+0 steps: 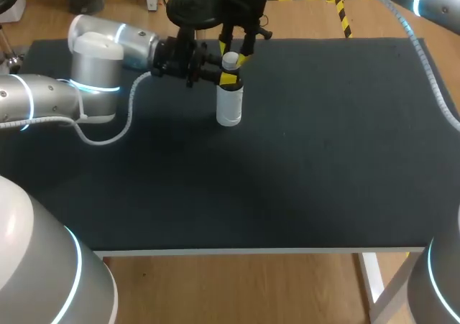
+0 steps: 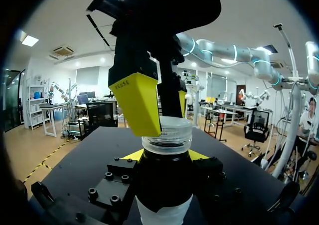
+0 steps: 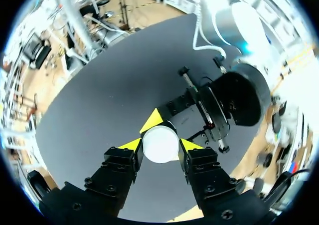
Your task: Unscrew the bottle cap
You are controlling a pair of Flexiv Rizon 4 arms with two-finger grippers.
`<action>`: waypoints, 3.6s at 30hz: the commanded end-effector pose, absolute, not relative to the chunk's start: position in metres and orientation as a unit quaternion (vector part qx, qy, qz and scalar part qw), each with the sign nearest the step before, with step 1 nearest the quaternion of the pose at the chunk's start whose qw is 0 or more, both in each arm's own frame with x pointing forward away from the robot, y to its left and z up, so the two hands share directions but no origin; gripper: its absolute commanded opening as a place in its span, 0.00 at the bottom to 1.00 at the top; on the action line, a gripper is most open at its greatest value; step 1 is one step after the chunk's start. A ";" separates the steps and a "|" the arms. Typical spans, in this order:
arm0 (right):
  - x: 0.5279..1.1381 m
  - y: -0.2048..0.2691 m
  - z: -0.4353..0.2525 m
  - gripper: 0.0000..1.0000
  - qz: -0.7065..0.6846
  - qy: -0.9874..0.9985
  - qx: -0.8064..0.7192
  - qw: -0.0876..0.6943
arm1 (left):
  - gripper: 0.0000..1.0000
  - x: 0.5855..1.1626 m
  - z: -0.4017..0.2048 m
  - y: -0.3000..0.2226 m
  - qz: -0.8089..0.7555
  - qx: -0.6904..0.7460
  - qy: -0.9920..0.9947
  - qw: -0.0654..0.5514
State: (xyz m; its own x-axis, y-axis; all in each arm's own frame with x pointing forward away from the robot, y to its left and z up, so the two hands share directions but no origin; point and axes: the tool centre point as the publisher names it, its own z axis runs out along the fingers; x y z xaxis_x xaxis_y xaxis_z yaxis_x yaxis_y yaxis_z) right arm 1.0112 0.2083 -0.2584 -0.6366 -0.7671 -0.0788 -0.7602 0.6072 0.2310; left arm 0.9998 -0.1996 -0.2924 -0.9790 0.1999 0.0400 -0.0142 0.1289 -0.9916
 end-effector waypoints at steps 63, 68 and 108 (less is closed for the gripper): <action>1.019 0.213 -0.217 1.00 -0.087 -0.925 0.366 0.062 | 0.00 1.001 -0.293 -0.200 0.657 -0.063 -0.747 0.083; 1.015 0.217 -0.219 1.00 -0.068 -0.955 0.274 0.095 | 0.00 1.001 -0.293 -0.200 0.657 -0.063 -0.747 0.083; 1.015 0.206 -0.239 1.00 -0.036 -0.997 0.062 0.022 | 0.00 1.001 -0.293 -0.200 0.657 -0.063 -0.747 0.083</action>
State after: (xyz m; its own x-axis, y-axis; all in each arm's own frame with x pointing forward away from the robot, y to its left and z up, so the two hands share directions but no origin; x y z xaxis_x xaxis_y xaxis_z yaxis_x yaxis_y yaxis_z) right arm 1.0185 0.2064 -0.2406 -0.9911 -0.1259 0.0426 -0.1221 0.9892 0.0809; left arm 0.9999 -0.2003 -0.2913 -0.9795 0.1976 0.0400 -0.0145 0.1290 -0.9915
